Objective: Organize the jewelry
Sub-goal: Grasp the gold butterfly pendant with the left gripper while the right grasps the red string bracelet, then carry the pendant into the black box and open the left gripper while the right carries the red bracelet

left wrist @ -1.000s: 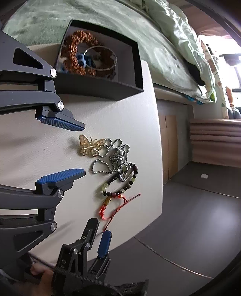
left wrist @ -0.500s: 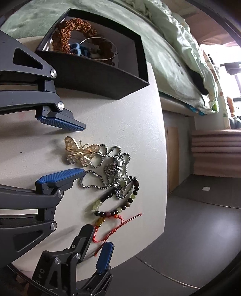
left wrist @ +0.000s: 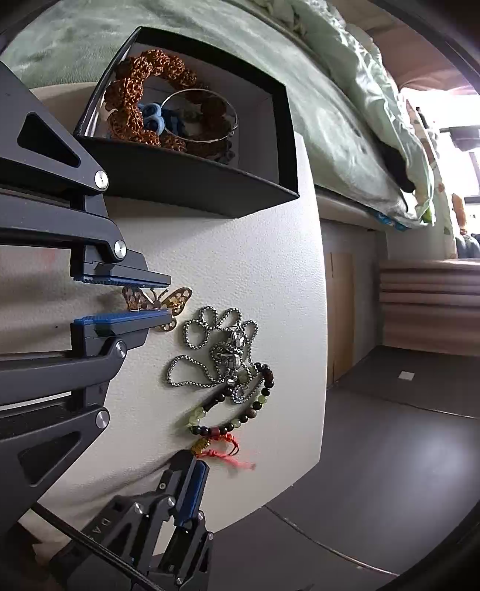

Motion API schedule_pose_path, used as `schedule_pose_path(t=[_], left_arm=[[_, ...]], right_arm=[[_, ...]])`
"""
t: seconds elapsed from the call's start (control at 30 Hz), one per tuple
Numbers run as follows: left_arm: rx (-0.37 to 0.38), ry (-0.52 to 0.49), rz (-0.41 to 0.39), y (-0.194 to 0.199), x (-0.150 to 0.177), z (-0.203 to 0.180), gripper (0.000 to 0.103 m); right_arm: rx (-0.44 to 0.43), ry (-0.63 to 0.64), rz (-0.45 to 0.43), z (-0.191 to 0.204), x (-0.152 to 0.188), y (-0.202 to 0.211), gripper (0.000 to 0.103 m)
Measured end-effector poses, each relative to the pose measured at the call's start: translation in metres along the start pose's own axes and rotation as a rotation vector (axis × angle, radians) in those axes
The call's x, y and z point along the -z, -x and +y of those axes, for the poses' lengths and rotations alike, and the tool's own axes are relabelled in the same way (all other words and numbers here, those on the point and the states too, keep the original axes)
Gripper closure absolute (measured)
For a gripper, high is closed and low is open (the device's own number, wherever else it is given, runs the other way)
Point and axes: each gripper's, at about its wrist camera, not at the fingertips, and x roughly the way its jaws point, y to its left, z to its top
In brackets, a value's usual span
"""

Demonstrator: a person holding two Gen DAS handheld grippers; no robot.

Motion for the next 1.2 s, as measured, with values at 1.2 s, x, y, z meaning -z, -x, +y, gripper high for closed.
schedule_pose_path(t=[1.2], left_arm=[[0.087, 0.121, -0.164, 0.100, -0.018, 0.071, 0.090]], right_arm=[[-0.335, -0.224, -0.248, 0.027, -0.043, 0.069, 0.094]])
